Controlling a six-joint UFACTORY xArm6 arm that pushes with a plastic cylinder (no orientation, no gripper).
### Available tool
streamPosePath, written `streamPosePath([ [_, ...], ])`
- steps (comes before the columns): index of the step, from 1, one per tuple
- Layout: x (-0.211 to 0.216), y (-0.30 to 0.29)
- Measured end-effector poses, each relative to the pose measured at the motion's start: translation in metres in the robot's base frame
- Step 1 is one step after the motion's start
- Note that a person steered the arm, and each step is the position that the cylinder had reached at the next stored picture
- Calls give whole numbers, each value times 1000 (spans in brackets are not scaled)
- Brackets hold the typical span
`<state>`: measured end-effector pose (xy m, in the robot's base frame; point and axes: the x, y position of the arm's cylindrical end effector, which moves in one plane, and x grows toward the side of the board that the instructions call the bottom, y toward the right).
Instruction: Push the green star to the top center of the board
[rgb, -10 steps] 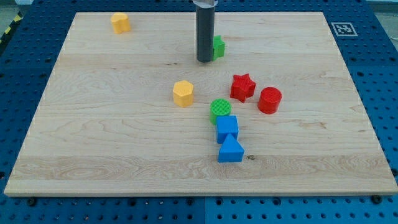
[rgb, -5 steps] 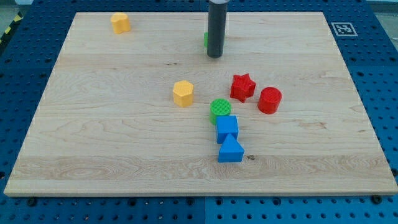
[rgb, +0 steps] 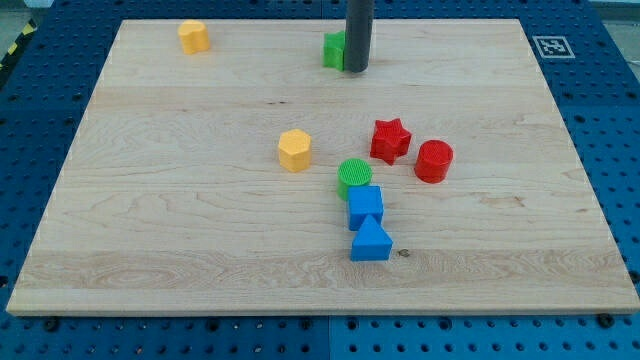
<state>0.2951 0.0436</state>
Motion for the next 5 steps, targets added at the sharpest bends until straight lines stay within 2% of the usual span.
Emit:
streamPosePath([
  [1,1,-19],
  [2,-25,-32],
  [5,-11,-32],
])
